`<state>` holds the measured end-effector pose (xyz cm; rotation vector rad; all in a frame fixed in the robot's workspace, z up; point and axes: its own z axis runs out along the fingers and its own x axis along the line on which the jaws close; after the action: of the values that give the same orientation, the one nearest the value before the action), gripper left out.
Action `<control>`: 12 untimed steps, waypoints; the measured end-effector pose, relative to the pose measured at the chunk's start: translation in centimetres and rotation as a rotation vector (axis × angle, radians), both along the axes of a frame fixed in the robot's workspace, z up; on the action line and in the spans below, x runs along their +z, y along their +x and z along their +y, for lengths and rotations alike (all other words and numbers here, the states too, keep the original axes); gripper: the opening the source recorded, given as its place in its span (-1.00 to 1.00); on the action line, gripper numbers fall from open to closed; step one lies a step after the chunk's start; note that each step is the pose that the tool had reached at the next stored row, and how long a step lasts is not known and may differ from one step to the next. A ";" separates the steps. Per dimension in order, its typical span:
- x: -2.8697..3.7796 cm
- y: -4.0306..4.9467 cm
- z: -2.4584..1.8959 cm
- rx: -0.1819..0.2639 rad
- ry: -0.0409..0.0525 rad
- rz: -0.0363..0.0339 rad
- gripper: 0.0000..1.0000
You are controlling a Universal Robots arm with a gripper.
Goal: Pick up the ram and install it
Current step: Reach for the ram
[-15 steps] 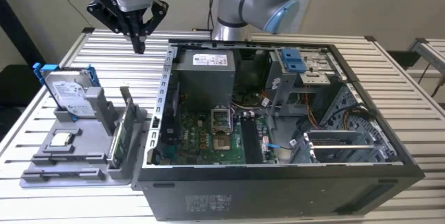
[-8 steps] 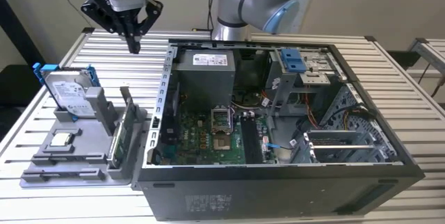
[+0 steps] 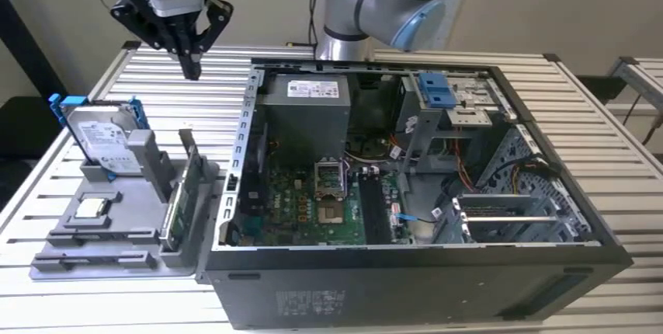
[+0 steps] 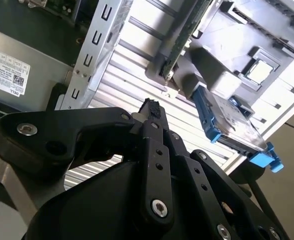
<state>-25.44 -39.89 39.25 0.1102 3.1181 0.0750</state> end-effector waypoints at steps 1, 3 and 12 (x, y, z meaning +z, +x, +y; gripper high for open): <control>0.00 -0.11 0.00 0.000 0.0000 -0.0001 -0.79; 0.00 -0.30 0.00 0.000 0.0000 0.0000 -0.79; 0.00 -1.46 0.00 0.000 0.0000 0.0000 -0.79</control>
<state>-26.90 -39.89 39.25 0.1104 3.1180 0.0749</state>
